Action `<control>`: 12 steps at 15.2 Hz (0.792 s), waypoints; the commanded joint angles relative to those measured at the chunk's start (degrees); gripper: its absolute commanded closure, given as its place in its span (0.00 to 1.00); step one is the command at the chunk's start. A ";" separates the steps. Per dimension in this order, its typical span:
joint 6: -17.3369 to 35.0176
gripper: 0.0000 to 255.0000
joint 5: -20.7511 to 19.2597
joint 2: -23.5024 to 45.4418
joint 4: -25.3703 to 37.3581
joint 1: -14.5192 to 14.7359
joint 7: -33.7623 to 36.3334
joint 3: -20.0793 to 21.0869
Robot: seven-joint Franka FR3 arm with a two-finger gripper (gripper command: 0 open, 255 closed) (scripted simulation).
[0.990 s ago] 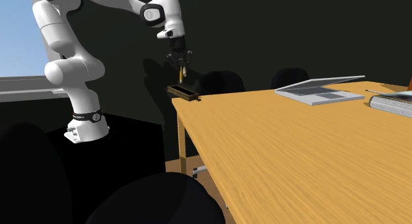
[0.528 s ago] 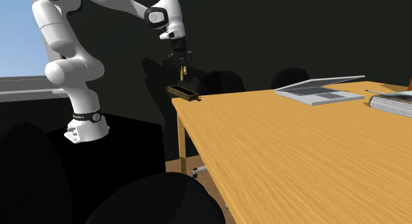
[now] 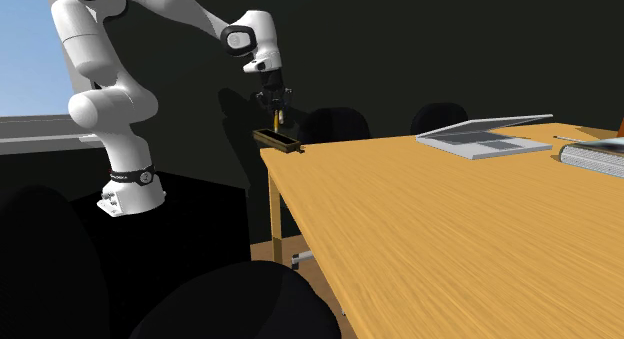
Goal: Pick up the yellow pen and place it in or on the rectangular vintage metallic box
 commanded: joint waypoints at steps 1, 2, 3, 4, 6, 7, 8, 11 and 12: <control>1.91 1.00 0.00 0.72 -1.19 0.00 -0.03 0.30; 2.76 1.00 -0.04 1.12 -1.65 -0.02 0.00 0.46; 3.61 1.00 -0.09 1.53 -2.11 -0.04 0.03 0.62; 4.47 1.00 -0.15 1.97 -2.55 -0.06 0.06 0.78; 5.20 1.00 -0.21 2.34 -2.92 -0.08 0.10 0.91; 5.20 1.00 -0.21 2.34 -2.92 -0.08 0.10 0.91; 5.20 1.00 -0.22 2.34 -2.92 -0.08 0.10 0.91; 5.20 1.00 -0.22 2.34 -2.92 -0.08 0.10 0.91; 5.20 1.00 -0.22 2.34 -2.92 -0.08 0.10 0.91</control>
